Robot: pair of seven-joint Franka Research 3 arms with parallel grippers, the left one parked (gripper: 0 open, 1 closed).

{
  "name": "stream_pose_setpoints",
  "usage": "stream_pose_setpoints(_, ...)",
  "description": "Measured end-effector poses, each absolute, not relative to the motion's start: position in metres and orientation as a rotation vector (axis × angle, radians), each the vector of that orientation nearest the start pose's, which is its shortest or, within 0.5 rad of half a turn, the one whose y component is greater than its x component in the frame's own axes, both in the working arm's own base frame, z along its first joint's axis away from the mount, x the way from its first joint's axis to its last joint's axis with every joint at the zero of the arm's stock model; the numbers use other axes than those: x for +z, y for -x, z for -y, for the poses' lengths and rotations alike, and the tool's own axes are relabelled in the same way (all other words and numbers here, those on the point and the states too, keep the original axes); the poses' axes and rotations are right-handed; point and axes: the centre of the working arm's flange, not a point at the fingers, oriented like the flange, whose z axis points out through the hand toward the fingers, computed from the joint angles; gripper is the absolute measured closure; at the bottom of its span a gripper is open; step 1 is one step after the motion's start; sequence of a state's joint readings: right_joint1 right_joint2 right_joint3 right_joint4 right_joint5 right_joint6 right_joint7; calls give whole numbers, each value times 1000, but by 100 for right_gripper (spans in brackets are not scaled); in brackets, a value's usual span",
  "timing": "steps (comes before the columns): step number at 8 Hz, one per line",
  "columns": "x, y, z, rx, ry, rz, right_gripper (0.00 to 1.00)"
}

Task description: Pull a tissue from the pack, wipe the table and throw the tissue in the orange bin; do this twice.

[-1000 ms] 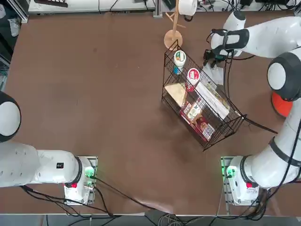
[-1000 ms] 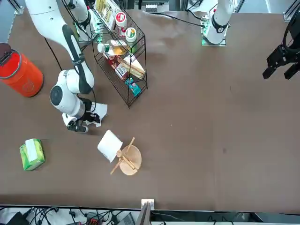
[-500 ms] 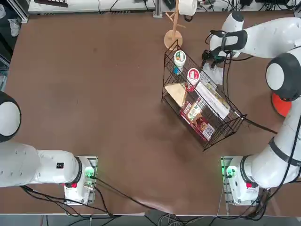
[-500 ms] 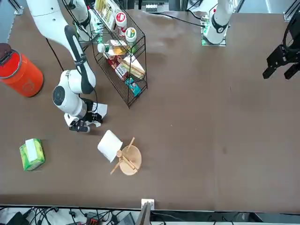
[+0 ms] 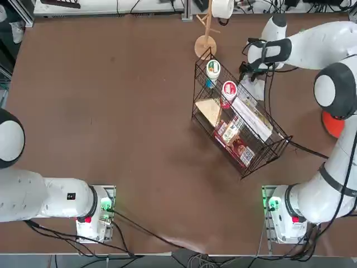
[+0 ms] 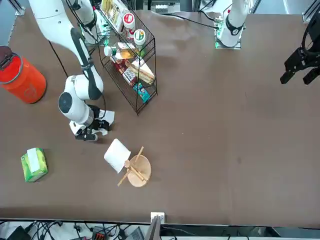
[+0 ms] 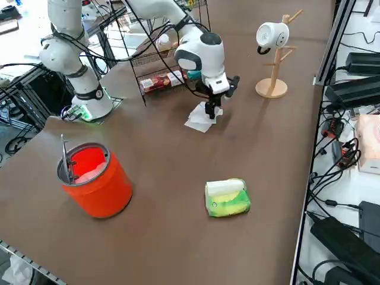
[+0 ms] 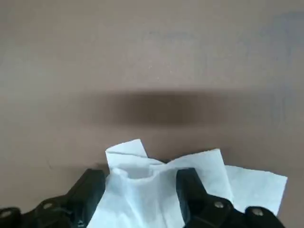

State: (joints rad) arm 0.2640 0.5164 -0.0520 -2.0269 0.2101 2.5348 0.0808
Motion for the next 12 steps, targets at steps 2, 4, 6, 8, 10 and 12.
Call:
stream_pose_setpoints(2,186,-585,-127,37,3053,-42,9)
stream_pose_setpoints(4,186,-585,-125,35,3057,-42,20)
stream_pose_setpoints(6,184,-586,-121,37,3065,-42,44)
stream_pose_setpoints(8,189,-586,-126,26,3063,-31,72)
stream_pose_setpoints(10,190,-587,-126,23,3062,-30,87)
stream_pose_setpoints(12,191,-587,-124,23,3064,-34,96)
